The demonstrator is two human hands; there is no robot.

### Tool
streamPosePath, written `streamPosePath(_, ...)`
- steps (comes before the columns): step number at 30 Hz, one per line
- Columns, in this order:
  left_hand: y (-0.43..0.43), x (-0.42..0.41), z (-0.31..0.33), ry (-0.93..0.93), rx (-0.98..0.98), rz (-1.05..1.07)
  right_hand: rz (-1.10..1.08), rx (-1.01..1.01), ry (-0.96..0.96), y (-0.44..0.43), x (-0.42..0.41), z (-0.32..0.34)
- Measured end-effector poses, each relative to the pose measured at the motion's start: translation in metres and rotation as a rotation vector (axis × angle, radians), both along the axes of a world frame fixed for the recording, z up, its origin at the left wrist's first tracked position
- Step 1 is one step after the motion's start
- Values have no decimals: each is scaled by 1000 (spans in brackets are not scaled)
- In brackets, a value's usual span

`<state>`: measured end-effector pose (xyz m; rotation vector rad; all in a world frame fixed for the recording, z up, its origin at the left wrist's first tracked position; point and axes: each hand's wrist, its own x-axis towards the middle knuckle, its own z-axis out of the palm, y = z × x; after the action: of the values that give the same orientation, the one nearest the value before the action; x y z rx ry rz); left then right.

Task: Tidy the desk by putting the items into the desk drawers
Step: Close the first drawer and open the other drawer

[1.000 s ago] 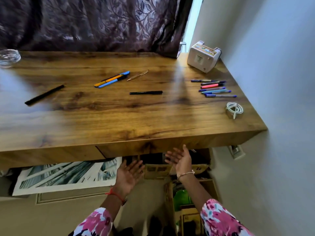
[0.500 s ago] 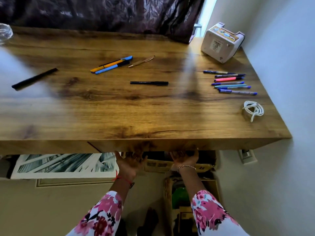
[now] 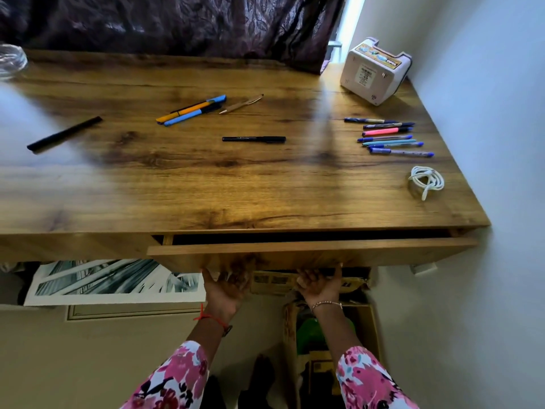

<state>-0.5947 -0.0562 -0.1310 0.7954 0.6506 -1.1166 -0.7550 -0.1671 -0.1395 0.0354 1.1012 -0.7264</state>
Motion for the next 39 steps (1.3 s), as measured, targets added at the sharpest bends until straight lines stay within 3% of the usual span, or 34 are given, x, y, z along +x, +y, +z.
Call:
streamPosePath(3,20,-14,23,-53,145,-134,18,7,41,24,-15,10)
streamPosePath(6,48,-35,59,-290,296,-579,288,-62,306,47,-32,39)
streamPosePath(8,69,-45,82,-719,306,-822,569,-283,695,62,-44,62)
streamPosePath(10,86,-46,98,-1337,179,-929,716,-695,1098,73,-53,80)
streamPosePath(12,91,-39,104,-1962,105,-932,658,-1113,1313,83,-53,100)
streamPosePath(14,83,-30,103,-2345,91,-931,579,-1520,1465,85,-45,112)
streamPosePath(16,73,-23,100,-2409,137,-1168,661,-1790,1562,81,-34,113)
streamPosePath(17,70,-21,95,-2408,148,-1312,768,-1826,1566,79,-29,113)
streamPosePath(20,76,-19,78,-2426,152,-1588,1109,-1723,1507,82,-24,103)
streamPosePath(24,88,-26,75,-2345,90,-1689,1400,-1491,1514,91,-32,96)
streamPosePath(30,111,-42,78,-2288,81,-1725,1421,-1459,1501,113,-48,95)
streamPosePath(34,130,-56,79,-2359,121,-1747,1366,-1445,1532,135,-63,96)
streamPosePath(39,156,-76,75,-2273,91,-1817,1286,-1437,1528,166,-82,96)
